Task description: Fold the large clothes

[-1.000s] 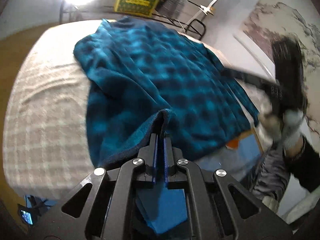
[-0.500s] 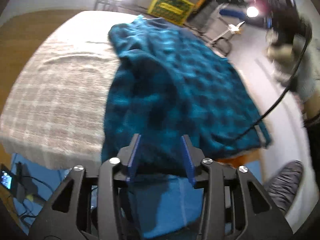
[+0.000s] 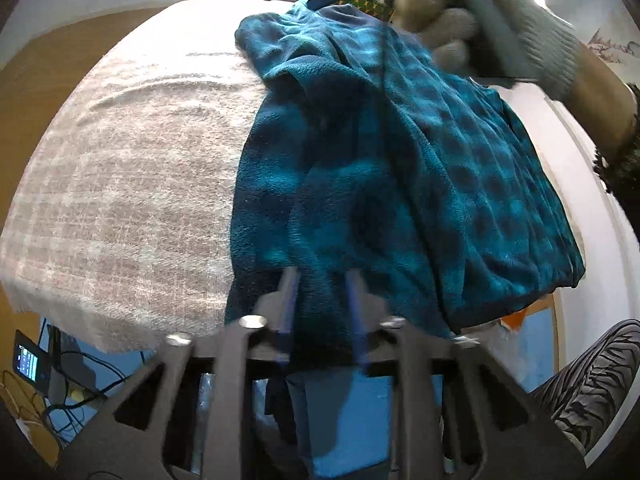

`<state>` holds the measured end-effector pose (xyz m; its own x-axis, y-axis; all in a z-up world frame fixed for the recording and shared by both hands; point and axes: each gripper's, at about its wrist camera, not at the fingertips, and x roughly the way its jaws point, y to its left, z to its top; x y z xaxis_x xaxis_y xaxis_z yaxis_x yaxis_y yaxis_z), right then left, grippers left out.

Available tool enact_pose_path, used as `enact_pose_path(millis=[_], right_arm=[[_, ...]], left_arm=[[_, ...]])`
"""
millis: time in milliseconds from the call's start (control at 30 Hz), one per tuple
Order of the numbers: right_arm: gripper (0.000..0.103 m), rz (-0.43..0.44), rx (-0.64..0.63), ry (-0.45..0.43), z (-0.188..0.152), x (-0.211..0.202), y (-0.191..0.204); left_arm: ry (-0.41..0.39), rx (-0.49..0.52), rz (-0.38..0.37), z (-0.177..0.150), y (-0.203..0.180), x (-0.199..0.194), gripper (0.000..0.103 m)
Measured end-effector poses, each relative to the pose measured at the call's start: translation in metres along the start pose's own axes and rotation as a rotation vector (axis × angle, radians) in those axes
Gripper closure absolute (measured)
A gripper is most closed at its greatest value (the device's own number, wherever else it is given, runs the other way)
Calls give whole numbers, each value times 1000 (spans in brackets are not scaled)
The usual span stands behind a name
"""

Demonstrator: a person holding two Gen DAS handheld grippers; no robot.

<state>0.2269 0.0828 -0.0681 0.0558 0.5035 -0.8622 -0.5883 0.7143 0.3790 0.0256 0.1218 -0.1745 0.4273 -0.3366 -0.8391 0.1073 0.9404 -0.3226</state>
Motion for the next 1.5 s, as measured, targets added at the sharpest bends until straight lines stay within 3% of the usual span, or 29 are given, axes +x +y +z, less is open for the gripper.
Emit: enact_pose_path(millis=[133,333,367,433,467,500,667,733,833,900,967,1033,1200,1233,1267,1500], right_arm=[[45,-51,-2,49,9,37,0],[48,-175,-34,104,13,74,2],[51,-197,-43,107,12,76,2],[76,-262,-66,95,12,77,2],[82,-270,-67,86,12,75,1],[98,-256,-54,80,13,71,-2],[100,-220,87,3,23,44,-31],[100,-164,167,-12,24,39,-45],[100,-162,160,0,22,42,-46],[100,-162,150,-1,20,45,-44],[100,-146,167,-6,18,41,-49],[100,-125,187,-13,21,43,-51],[100,-83,206,-37,21,37,-55],[100,-76,208,-41,18,35,-56],[100,-70,211,-45,17,34,-57],[100,32,280,-105,14,16,-74]], left_arm=[[-3,-53,-33,1,10,-3,101],[-18,-61,-64,-5,15,-15,103],[-18,-68,-73,-7,18,-18,103],[-21,-86,-90,-10,22,-22,103],[-21,-95,-97,-11,24,-24,103],[-23,-107,-102,-13,28,-28,103],[-52,-122,-60,-22,38,-42,103],[-38,-119,-54,-23,39,-40,103],[-25,-103,-25,-24,37,-37,103],[-47,-138,-18,-19,42,-39,95],[-60,-188,-14,-13,51,-38,68],[-48,-223,-26,-6,58,-29,63],[38,-228,-75,-1,54,1,64],[37,-210,-75,0,51,3,86],[46,-197,-79,1,48,5,96],[-73,-118,-102,3,21,-33,98]])
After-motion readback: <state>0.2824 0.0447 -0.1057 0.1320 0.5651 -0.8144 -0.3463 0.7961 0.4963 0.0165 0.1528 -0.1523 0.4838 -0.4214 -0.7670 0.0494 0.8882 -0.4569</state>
